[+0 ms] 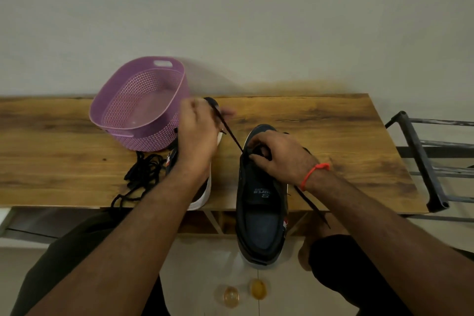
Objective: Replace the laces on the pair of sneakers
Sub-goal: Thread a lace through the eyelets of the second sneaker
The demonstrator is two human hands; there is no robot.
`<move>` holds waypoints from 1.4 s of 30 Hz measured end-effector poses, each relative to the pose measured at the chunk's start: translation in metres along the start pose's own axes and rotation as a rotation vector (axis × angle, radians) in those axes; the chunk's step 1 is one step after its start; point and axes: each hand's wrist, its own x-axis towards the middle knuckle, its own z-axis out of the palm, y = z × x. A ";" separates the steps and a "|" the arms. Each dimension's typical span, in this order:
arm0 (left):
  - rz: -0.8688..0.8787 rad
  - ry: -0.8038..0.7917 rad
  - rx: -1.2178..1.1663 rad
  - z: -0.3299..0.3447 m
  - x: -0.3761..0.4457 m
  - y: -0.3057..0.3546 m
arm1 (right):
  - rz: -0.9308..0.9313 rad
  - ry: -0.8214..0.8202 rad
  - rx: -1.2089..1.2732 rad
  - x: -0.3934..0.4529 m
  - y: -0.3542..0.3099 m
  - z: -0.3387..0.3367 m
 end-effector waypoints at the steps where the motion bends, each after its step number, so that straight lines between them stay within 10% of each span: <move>1: -0.043 0.024 -0.257 -0.002 0.005 0.008 | -0.005 -0.015 -0.019 0.001 0.000 -0.001; 4: -0.030 -0.031 -0.309 -0.011 0.015 0.015 | 0.001 -0.058 -0.081 0.001 -0.001 -0.001; 8: 0.251 -0.476 0.967 -0.014 0.005 -0.004 | 0.064 -0.098 -0.162 0.000 -0.001 -0.004; 11: 0.044 -0.657 1.260 -0.011 -0.005 -0.018 | 0.109 -0.114 -0.123 0.000 0.002 -0.005; 16: 0.180 -0.032 0.341 -0.006 0.001 0.007 | 0.161 -0.126 -0.074 -0.001 0.004 -0.006; 20: -0.036 -0.057 -0.353 -0.011 0.012 0.017 | 0.164 -0.128 -0.060 0.000 0.005 -0.005; 25: 0.201 -0.411 1.041 -0.004 -0.006 -0.011 | 0.171 -0.136 -0.061 0.001 0.005 -0.005; 28: 0.051 -0.534 1.402 -0.003 -0.012 -0.017 | 0.190 -0.137 -0.037 0.001 0.005 -0.006; 35: 0.483 0.384 0.281 -0.020 0.011 0.025 | 0.226 -0.080 -0.075 -0.001 0.004 -0.009; 42: 0.564 0.089 0.976 -0.029 0.007 0.014 | 0.296 0.226 0.267 0.004 0.012 -0.029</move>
